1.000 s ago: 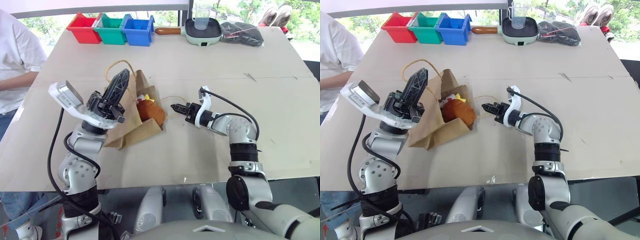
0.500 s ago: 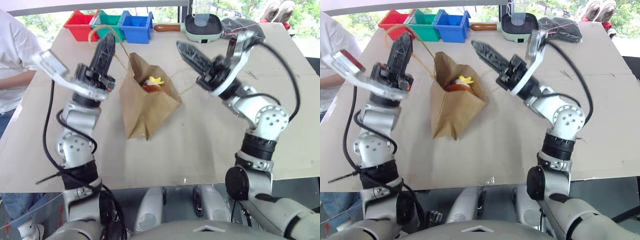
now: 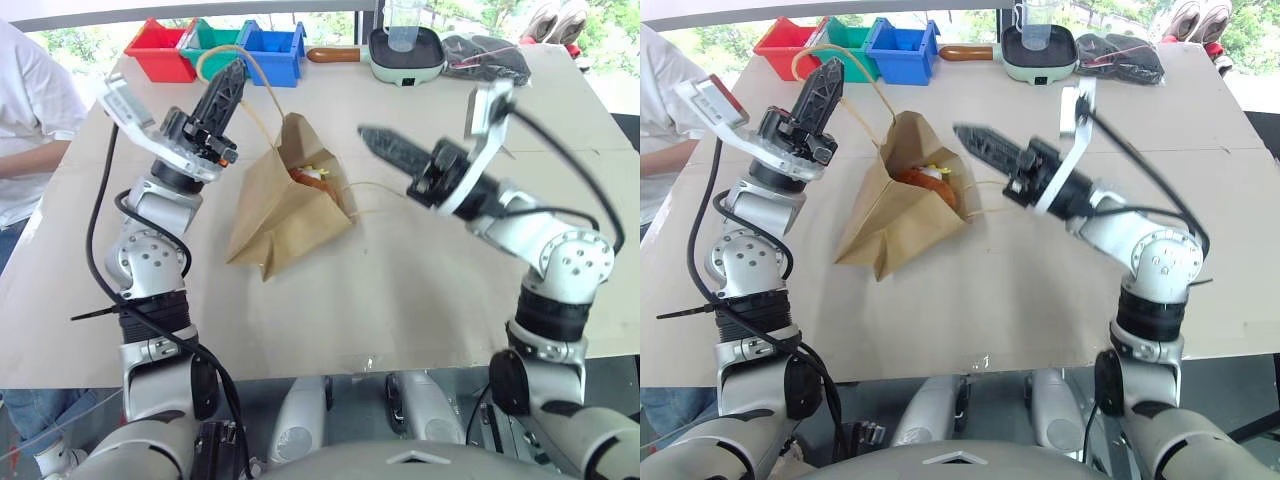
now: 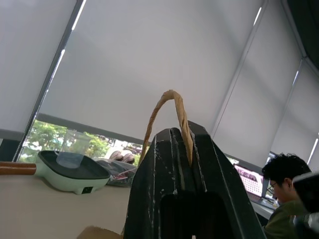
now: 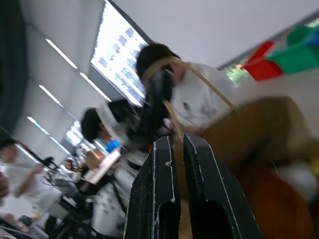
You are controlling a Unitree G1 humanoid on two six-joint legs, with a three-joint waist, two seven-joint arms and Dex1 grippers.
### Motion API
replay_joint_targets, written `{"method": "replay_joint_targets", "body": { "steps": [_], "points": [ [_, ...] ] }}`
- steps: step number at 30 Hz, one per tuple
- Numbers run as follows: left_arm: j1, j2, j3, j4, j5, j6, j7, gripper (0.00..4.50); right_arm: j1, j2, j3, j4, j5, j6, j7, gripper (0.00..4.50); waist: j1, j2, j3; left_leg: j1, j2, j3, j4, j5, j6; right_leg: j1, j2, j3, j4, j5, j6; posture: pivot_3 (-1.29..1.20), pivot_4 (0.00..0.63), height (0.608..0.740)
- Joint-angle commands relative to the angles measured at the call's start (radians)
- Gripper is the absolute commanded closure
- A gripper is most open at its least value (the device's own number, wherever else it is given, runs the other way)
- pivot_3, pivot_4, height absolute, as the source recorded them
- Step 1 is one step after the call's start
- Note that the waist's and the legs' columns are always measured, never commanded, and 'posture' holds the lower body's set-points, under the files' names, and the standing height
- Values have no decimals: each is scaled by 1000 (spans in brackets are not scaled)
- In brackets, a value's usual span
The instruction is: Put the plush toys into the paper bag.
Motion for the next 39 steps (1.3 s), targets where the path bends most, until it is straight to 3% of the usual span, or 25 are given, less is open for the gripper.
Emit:
{"method": "replay_joint_targets", "body": {
  "steps": [1, 6, 14, 17, 19, 24, 30, 39],
  "points": [
    [13, 15, 43, -63, -38, 9, -3, 4500, 49, -42, 25, -97, 9, -20, 66, 3062, 0, 0, 0, 0, 0, 0, 0, 0, 0, 0, 0, 0, 0, 0, 0, 0, 150, 740],
    [-1, 11, 53, -83, -58, 23, 2, 4500, 124, -107, 42, -74, -7, -8, 58, 752, 3, 0, 0, 0, 0, 0, 1, 0, 0, 1, 0, -1, 0, 0, 0, 0, 150, 740],
    [26, 5, 60, -128, -89, 49, 13, 4500, 43, 14, 6, 239, -86, -124, 31, 752, -1, -1, 0, 1, 0, 0, 1, 0, 0, 1, 1, 0, 0, 0, 0, 0, 150, 740],
    [39, 2, 63, -150, -96, 51, 26, 4500, -44, 69, 12, 393, -140, -182, 113, 752, 0, -1, 0, 1, 0, 1, 1, 0, 0, 0, 1, 0, 1, 0, 0, 0, 150, 740],
    [48, 4, 69, -162, -100, 53, 35, 4500, -85, 100, -9, 432, -87, -157, 171, 752, 1, -1, 0, 1, 0, 0, 1, 0, 0, 0, 1, 0, 1, 0, 0, 0, 150, 740],
    [84, 11, 86, -202, -112, 50, 59, 4500, -121, 129, 2, 384, 62, -9, 238, 752, 3, -1, 0, 0, 0, 0, 1, 0, 0, 1, 0, 0, -1, 0, 0, 0, 150, 740],
    [113, 15, 98, -235, -126, 47, 81, 4500, -86, 106, -12, 337, 100, 41, 214, 752, 3, -1, 0, 0, 0, -1, 1, 0, 0, 1, 0, -1, 0, 0, 0, 0, 150, 740],
    [90, -2, 86, -209, -122, 37, 78, 4500, -205, 194, -116, 206, 280, -143, 160, 752, 1, 0, 0, 0, 0, 0, 1, 0, 0, 1, 1, -1, 1, 0, 0, 0, 150, 740]
  ]
}}
